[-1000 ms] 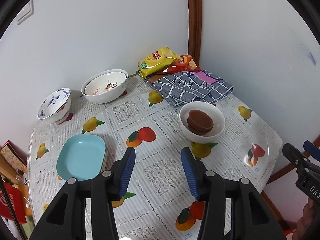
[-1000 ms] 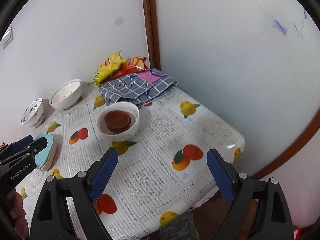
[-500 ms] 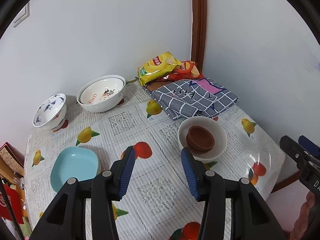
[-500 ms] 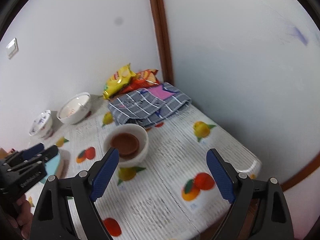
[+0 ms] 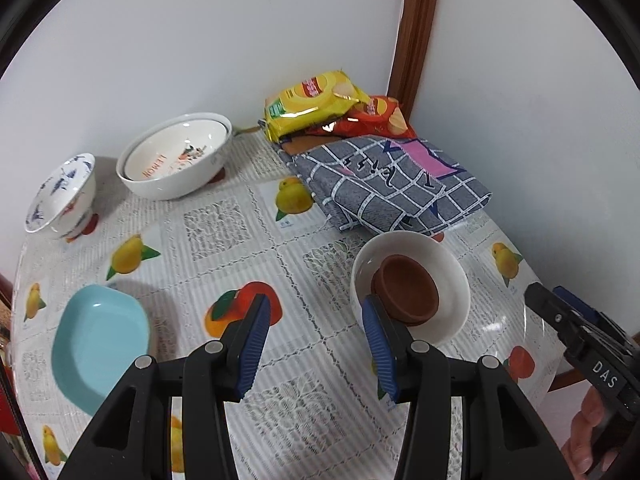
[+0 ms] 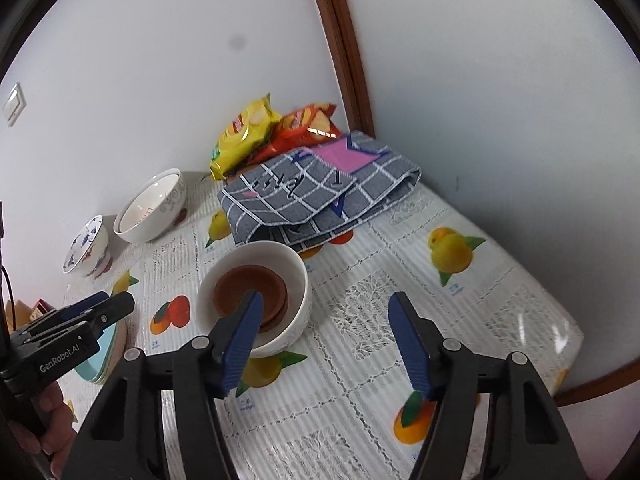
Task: Organize plates and bowls
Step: 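Move both grippers to the white bowl rim and close on it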
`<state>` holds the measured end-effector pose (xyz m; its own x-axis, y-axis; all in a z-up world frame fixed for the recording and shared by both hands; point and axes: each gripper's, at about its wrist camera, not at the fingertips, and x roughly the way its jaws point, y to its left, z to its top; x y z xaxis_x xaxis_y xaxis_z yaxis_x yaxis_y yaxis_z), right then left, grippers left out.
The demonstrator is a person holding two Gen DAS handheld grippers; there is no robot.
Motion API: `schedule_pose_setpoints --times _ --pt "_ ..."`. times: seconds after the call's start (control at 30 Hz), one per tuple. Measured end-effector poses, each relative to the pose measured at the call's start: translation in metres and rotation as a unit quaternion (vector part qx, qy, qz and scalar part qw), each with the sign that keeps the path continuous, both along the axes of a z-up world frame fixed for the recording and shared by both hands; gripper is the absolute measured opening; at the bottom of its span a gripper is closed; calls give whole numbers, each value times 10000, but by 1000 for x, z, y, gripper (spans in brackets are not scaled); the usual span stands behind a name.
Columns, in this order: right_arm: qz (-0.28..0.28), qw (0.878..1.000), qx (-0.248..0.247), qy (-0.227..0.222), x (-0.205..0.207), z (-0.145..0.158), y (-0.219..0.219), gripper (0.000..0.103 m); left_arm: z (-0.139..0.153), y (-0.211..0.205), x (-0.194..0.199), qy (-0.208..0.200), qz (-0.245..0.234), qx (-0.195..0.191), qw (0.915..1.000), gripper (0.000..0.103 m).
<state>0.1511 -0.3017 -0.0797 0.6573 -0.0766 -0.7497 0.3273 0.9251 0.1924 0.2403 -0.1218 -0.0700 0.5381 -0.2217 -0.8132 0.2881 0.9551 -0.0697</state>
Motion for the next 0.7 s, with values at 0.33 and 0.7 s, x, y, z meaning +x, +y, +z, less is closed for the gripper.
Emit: schedule_pose_setpoints --times 0.33,0.7 --pt "189 9995 147 220 35 -30 0 63 -30 -21 25 351 -88 36 9993 46" --pt "240 9971 170 703 62 -64 2 61 -53 -33 41 584 -198 134 9980 46"
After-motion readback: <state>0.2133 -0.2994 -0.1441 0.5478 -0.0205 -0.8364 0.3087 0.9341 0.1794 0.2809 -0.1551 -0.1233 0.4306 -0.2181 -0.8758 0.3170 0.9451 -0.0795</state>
